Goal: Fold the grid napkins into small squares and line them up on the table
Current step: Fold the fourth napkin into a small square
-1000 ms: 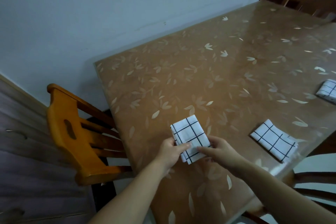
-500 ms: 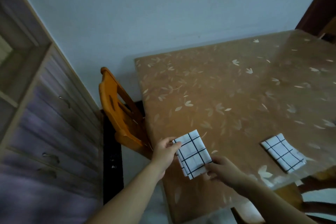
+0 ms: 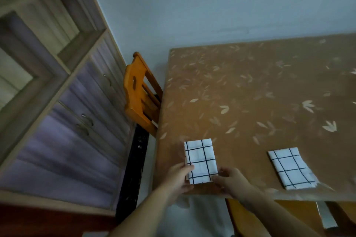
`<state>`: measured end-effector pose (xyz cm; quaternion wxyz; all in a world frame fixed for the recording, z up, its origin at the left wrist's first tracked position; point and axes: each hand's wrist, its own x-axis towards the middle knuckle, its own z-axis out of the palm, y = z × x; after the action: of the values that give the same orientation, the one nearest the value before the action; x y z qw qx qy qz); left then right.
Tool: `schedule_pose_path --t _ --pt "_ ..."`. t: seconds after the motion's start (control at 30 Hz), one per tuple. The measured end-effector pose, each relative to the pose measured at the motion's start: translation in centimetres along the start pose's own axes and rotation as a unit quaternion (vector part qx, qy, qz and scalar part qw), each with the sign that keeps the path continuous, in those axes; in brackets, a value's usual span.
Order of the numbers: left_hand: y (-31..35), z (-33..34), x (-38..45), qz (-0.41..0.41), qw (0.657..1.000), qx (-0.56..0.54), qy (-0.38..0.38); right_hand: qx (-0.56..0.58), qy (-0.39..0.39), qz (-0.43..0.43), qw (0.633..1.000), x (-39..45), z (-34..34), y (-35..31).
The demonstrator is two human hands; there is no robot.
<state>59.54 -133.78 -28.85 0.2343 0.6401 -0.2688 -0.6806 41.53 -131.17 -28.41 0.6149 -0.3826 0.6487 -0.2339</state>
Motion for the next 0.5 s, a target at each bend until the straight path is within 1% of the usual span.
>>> schedule_pose_path --t 0.1,0.2,0.27,0.37,0.5 --pt "-1.5 0.4 -0.6 0.0 0.999 0.029 0.017 -0.017 0.025 0.008 1.0 -0.2 0.7 0.6" --pt "-1.8 0.7 0.1 0.04 0.997 0.057 0.031 -0.018 0.065 0.0 0.998 -0.8 1.2 -0.1" --pt "-1.8 1.2 0.7 0.061 0.995 0.072 0.037 -0.029 0.09 0.007 0.995 0.6 1.1 1.1" --pt "-2.3 2.1 1.6 0.079 0.993 0.08 0.035 -0.062 0.156 0.016 0.986 2.0 1.2 2.4" --pt "-4.1 2.5 2.6 0.107 0.984 0.13 0.054 -0.096 0.2 0.015 0.975 2.6 1.1 3.5"
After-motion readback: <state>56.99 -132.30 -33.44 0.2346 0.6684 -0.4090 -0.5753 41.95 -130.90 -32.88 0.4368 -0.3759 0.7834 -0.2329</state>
